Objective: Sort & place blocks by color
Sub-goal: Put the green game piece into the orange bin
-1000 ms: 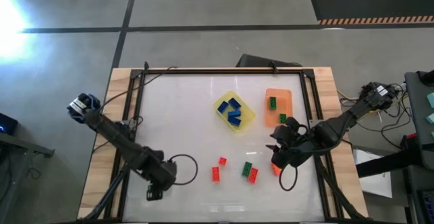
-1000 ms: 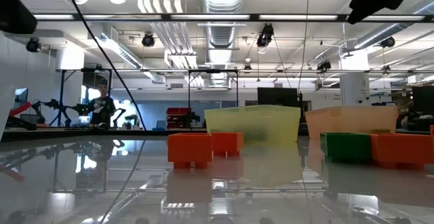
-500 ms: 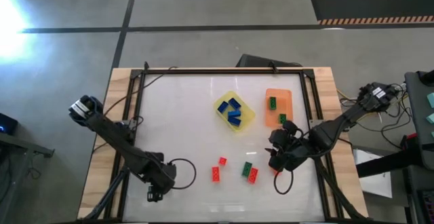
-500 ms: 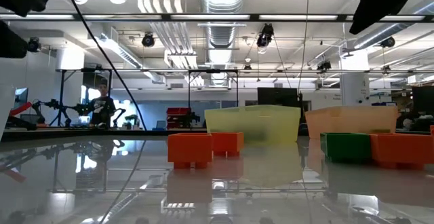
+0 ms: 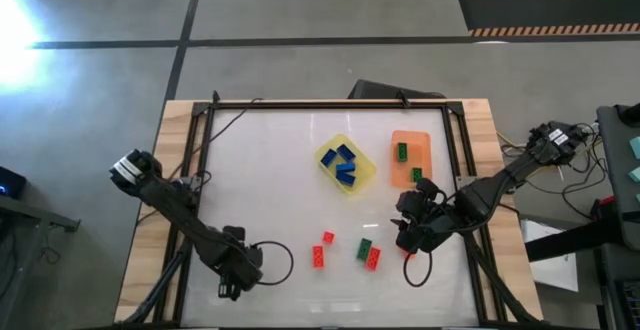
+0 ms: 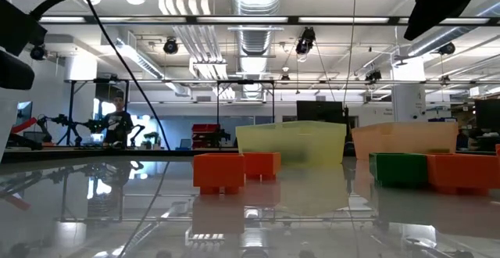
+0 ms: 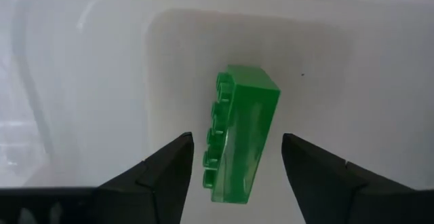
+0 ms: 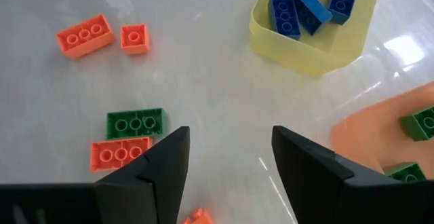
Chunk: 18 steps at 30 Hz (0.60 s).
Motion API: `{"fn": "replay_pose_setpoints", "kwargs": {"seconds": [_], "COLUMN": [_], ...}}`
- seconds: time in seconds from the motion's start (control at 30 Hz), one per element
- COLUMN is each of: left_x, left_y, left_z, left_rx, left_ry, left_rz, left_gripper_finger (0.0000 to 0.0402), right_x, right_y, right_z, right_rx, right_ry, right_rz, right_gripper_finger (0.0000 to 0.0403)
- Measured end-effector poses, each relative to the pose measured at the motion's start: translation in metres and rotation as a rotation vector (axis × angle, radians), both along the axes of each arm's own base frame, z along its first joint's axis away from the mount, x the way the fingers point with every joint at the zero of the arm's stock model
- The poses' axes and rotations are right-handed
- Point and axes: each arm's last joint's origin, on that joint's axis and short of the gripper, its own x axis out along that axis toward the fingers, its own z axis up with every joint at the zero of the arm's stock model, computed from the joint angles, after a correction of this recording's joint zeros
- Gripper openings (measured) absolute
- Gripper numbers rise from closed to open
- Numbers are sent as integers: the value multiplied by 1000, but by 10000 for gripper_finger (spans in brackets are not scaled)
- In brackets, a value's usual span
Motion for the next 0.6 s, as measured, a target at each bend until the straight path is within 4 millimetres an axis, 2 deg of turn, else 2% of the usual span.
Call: {"fn": "replay_pose_setpoints", "kwargs": {"seconds": [0.13, 0.43, 0.6], "left_x": [0, -1, 0], "left_y": [0, 0, -2], "left_z": [-1, 1, 8], "left_rx": [4, -5, -11], "left_ry": [4, 12, 8], "left_rz": [-6, -6, -6], "left_gripper_finger": [178, 66, 57], "right_x": [0, 0, 0], "right_y": [0, 0, 0], "right_z": [0, 0, 0], "right_rx": [0, 0, 0], "right_ry": [-1, -1, -2], "right_rz": [0, 0, 1], "right_gripper_finger": [201, 201, 201]}}
